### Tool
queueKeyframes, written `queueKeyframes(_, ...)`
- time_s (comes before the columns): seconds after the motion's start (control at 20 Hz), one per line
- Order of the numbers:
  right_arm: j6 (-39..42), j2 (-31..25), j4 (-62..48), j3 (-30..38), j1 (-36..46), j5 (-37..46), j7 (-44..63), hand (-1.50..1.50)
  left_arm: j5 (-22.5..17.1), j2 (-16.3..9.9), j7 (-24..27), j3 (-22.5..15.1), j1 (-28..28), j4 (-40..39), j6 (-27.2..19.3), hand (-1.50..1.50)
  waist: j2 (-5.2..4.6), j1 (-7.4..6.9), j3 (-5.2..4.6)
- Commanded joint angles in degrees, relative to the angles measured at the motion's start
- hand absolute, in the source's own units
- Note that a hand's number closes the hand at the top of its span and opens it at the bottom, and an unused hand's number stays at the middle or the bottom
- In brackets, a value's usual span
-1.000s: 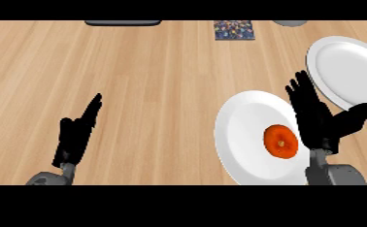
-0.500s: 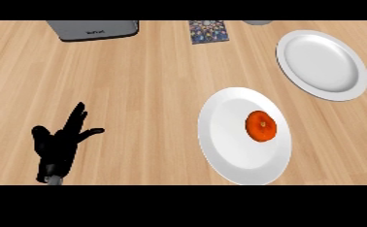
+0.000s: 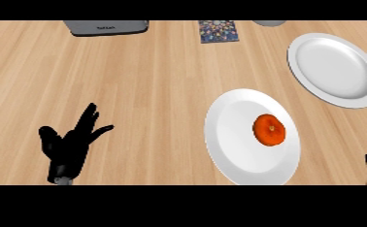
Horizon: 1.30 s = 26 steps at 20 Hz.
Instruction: Pick the squash from the plate and place it in the plate
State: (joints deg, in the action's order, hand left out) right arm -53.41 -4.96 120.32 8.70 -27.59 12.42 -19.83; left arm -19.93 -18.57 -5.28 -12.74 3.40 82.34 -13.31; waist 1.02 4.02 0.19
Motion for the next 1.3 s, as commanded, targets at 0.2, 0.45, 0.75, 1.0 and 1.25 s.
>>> queueKeyframes(0.2, 2.0, 4.8, 4.2, -13.0, -25.2, 16.0, 5.0, -1.50, 1.1, 1.3, -2.5, -3.3, -0.2, 1.1, 0.9, 0.00, -1.56, -3.09, -0.46)
queueKeyframes(0.45, 6.6, 4.9, 11.8, -18.8, -34.9, 27.6, 16.5, -1.50, 1.5, 2.3, -2.6, -3.2, -2.9, -0.3, 0.9, 0.00, -2.03, -4.00, -0.53)
queueKeyframes(0.75, 7.6, 5.0, 14.3, -25.5, -35.5, 43.8, 33.0, -1.50, 1.2, 0.7, -6.8, -2.4, -4.5, 2.0, 1.1, 0.00, -2.42, -5.73, -0.46)
queueKeyframes(1.0, 10.4, 5.0, 10.1, -27.1, -25.1, 56.5, 47.8, -1.50, 0.9, 0.4, -5.5, -2.0, -4.8, 0.8, 3.5, 0.00, -2.26, -5.99, -0.42)
queueKeyframes(1.25, 18.4, 5.0, 7.4, -31.1, -15.3, 67.7, 63.5, -1.50, 3.2, 3.1, -2.9, -3.7, -3.8, -1.8, 2.1, 0.00, -2.00, -5.62, -0.41)
